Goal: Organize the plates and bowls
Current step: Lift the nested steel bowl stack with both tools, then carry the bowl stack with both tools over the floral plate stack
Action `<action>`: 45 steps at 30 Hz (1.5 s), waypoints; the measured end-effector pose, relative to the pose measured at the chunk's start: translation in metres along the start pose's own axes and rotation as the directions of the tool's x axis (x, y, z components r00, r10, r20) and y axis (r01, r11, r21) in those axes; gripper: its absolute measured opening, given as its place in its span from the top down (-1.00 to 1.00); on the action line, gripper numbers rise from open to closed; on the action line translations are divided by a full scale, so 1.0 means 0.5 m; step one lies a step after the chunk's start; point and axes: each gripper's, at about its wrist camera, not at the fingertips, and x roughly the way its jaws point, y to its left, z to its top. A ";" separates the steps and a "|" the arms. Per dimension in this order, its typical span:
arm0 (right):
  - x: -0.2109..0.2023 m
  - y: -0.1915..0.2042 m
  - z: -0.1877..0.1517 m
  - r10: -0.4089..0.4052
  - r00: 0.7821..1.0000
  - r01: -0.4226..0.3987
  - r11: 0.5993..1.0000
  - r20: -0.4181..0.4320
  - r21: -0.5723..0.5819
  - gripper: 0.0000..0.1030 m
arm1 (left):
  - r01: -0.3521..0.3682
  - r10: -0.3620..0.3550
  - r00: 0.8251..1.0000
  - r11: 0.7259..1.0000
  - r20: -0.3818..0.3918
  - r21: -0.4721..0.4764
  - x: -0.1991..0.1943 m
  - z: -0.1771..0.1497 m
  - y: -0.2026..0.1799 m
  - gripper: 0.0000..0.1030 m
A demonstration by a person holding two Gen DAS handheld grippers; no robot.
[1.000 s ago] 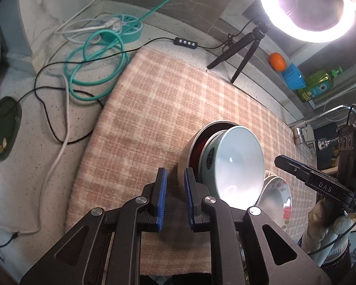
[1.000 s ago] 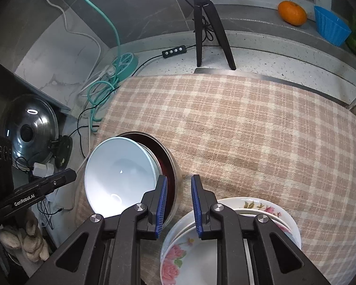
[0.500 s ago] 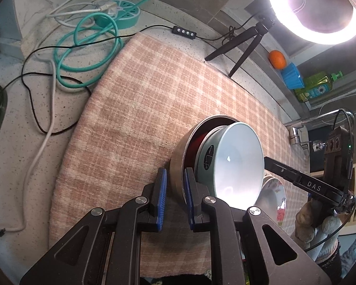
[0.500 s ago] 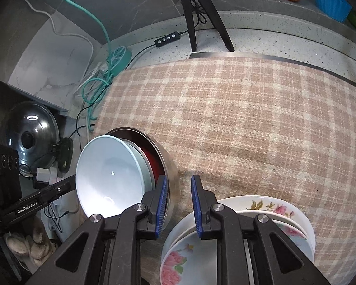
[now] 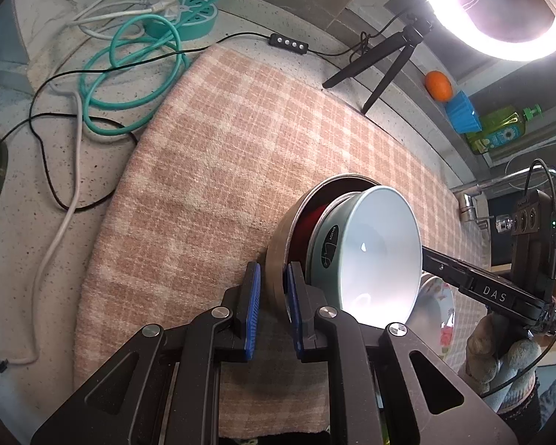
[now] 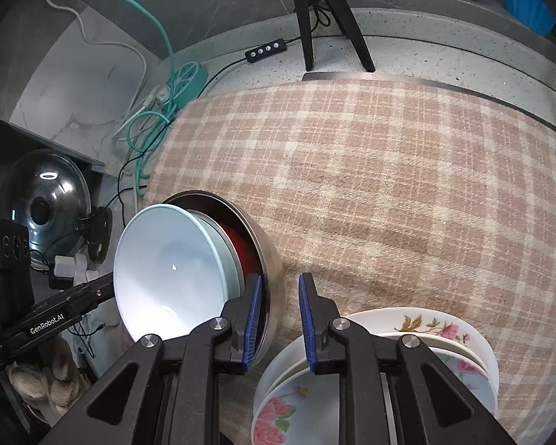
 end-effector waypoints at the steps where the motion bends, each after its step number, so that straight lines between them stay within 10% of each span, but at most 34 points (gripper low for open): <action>1: 0.002 0.000 0.000 0.002 1.000 -0.002 1.000 -0.002 -0.002 0.64 | -0.002 0.002 1.000 1.000 0.001 0.001 0.001 0.000 0.000 0.75; 45: -0.115 0.014 -0.039 0.019 0.999 -0.021 0.998 0.034 0.053 0.80 | 0.009 -0.012 0.999 0.994 0.030 0.113 -0.059 -0.006 -0.096 0.85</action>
